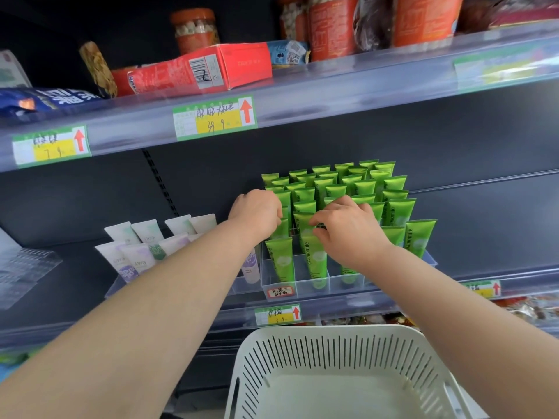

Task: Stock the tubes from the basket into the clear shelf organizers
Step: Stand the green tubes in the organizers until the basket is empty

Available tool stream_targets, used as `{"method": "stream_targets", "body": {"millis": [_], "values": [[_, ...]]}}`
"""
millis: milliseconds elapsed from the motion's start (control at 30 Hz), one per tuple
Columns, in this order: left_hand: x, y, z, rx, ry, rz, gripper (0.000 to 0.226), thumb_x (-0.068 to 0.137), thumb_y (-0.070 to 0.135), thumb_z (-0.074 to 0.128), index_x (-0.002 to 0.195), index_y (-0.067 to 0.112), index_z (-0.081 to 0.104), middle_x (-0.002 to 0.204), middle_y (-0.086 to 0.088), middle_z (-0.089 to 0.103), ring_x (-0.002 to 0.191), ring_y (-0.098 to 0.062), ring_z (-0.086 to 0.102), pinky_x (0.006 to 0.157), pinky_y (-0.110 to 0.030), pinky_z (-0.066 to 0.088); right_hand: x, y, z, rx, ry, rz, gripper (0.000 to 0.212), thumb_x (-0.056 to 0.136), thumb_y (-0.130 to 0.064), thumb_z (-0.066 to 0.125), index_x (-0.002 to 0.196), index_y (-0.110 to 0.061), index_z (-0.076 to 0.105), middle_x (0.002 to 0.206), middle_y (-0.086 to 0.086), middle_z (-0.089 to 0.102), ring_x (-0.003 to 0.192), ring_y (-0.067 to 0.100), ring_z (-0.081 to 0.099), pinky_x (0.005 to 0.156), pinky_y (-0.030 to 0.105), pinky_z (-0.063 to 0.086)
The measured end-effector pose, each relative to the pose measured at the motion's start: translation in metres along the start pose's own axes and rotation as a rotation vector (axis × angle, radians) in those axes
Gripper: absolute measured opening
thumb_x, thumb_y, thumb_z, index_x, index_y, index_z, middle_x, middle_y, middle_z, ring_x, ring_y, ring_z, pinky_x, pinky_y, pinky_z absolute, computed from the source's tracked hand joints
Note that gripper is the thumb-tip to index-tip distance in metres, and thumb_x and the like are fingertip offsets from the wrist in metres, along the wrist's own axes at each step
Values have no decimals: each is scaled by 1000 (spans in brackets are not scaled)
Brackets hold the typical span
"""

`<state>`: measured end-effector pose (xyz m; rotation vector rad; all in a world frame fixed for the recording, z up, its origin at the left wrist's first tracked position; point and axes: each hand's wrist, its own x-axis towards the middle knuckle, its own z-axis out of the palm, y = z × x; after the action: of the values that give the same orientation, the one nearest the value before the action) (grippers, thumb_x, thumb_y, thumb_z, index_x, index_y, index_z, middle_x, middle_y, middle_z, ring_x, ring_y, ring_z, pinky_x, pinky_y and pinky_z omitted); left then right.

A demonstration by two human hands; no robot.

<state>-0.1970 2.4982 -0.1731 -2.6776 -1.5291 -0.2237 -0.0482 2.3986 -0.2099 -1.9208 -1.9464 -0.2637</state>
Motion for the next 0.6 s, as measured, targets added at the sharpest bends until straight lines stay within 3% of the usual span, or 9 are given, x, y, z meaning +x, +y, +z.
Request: {"method": "stream_targets", "body": {"millis": [233,400,600], "values": [[-13,-8,-13,-115,116,-13,20,92,23,59,108,21,71,110,-1,68,105,-26,58,86,-33,47,-10,-5,-5,-11,86,-28,26,95,-25,48,115,-27,65,117,-7,63,114,19,45,82,37,35],[-41,-10,-9,-174,273,19,29,95,23,54,122,22,63,122,1,63,112,-23,50,89,-38,45,-36,-3,-11,6,190,-88,23,91,-22,57,112,-22,67,106,-4,66,102,23,53,76,36,39],[-81,-7,3,-249,365,27,30,95,19,54,124,20,61,128,3,59,117,-20,46,91,-36,42,-76,8,2,-80,54,-55,27,93,-25,52,117,-25,63,108,-4,65,103,23,52,79,38,40]]}}
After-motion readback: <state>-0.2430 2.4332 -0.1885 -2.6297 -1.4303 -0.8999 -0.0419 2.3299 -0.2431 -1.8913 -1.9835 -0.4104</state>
